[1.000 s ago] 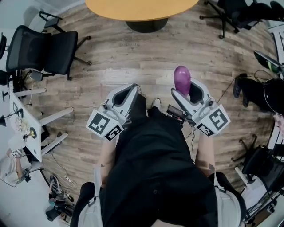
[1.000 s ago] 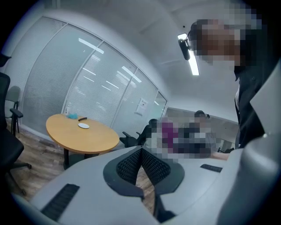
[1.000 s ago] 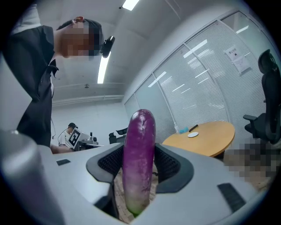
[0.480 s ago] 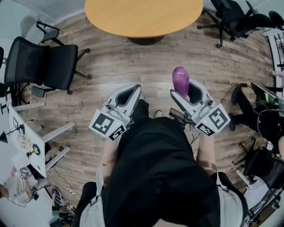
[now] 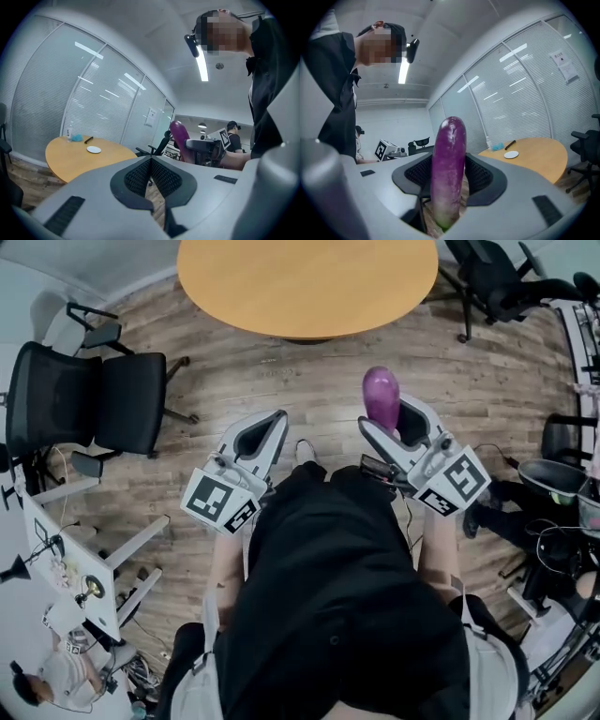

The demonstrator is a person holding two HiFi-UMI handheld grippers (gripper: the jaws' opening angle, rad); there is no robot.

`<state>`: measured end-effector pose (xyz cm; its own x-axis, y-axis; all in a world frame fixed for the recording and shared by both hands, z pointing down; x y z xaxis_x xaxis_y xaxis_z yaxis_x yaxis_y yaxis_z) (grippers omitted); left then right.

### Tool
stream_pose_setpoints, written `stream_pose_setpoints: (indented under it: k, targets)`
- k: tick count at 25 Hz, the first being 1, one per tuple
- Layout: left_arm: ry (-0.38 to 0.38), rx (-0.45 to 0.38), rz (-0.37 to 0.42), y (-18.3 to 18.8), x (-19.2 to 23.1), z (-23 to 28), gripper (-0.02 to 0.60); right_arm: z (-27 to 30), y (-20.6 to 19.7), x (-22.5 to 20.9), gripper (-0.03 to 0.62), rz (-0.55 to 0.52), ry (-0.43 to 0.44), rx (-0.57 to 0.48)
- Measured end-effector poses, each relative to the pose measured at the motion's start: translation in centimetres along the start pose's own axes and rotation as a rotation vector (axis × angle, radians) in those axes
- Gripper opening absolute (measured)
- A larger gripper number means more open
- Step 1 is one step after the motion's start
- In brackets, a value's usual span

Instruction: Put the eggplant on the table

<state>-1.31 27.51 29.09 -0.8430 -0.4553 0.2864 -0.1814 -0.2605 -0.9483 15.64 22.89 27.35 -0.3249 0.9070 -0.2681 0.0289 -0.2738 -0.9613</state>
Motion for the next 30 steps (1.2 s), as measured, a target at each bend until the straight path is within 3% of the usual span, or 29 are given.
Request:
stream_pose_setpoints:
  k: [14,24,30]
  targets:
    - [-0.061,0.037,-0.085,-0.3,5.2,4.5,0.008,4.7,0.1,-3.1,0.218,0.019,-0.037,0.101]
    - [0.045,0.028,-0.061,3.6,9.8,11.2,0.008,10.7,3.8,-12.0,0.218,-0.07,0.044,0.099]
    - [0.093,0.01,-0.048,6.4,11.9,17.7,0.008,12.6,5.7,-18.2,0.218,-0.067,0.118,0.095]
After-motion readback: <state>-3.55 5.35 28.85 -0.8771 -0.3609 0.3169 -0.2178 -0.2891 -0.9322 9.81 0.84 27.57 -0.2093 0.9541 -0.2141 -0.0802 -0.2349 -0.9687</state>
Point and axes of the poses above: the fingertips, and each gripper's own axes: z forward along the fingers, x to its left, y out of its top, the point moved 3 cm from there along -z, backward along the fingers, and after that the axes turned 2 degrees about y, right-handed, at the moved point
